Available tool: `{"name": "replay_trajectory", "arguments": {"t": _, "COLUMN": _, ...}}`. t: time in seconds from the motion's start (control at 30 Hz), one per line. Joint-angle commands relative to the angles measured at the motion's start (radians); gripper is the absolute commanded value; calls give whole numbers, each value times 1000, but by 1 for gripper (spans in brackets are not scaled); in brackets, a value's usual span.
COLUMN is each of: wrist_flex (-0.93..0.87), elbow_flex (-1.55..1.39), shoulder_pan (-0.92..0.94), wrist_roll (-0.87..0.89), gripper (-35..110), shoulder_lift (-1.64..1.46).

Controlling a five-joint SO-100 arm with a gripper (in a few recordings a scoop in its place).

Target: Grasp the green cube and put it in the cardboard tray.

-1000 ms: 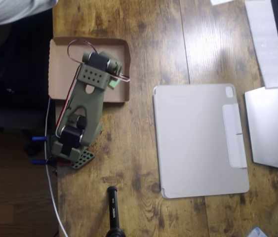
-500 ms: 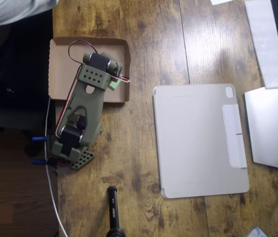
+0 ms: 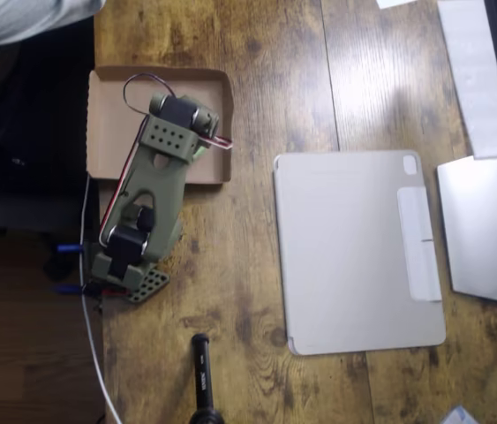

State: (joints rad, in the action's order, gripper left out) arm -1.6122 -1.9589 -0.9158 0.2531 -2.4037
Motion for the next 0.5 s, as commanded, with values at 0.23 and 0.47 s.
{"name": "replay_trajectory", "arguments": {"t": 0.23, "wrist_flex": -69, "elbow_flex": 18, "shoulder_pan": 459, "wrist_roll": -132, "gripper": 3, "shoulder_lift": 238}}
{"name": "replay_trajectory", "arguments": {"t": 0.47, "wrist_flex": -130, "elbow_flex": 173, "shoulder_pan": 755, "wrist_roll": -204, "gripper": 3, "shoulder_lift": 514}}
